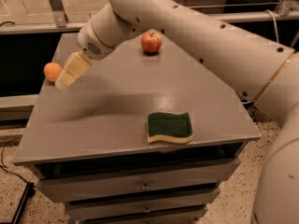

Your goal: Move orange near apple

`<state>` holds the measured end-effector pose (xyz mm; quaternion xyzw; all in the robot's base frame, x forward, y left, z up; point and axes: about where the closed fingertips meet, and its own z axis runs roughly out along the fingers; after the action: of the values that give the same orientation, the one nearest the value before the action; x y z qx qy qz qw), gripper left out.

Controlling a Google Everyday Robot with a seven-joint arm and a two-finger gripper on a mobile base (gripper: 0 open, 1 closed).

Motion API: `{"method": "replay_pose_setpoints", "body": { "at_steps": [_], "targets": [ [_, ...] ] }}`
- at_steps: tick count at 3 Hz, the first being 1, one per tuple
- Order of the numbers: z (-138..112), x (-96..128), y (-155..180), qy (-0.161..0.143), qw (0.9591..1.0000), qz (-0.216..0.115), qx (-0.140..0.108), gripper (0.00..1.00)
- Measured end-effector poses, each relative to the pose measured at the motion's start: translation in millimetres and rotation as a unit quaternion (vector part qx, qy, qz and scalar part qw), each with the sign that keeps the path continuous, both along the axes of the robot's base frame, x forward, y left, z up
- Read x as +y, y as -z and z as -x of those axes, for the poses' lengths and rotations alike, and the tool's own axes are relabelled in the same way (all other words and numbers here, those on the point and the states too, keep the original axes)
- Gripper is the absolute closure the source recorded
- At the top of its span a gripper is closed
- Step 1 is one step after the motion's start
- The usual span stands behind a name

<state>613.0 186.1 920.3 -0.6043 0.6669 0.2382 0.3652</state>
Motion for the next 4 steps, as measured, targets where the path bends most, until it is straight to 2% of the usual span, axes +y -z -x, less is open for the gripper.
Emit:
{"method": "replay_pose_setpoints", "body": {
  "at_steps": [2,3,4],
  "targets": [
    [-33.0,73.8,38.7,0.01,0.9991,-0.041,-0.002,0.0],
    [-45.1,96.9,55.1,0.018,0.9987,-0.048,-0.002,0.0],
    [-51.4,111.4,70.3,0.024,0.998,-0.058,0.009,0.18]
  ]
}}
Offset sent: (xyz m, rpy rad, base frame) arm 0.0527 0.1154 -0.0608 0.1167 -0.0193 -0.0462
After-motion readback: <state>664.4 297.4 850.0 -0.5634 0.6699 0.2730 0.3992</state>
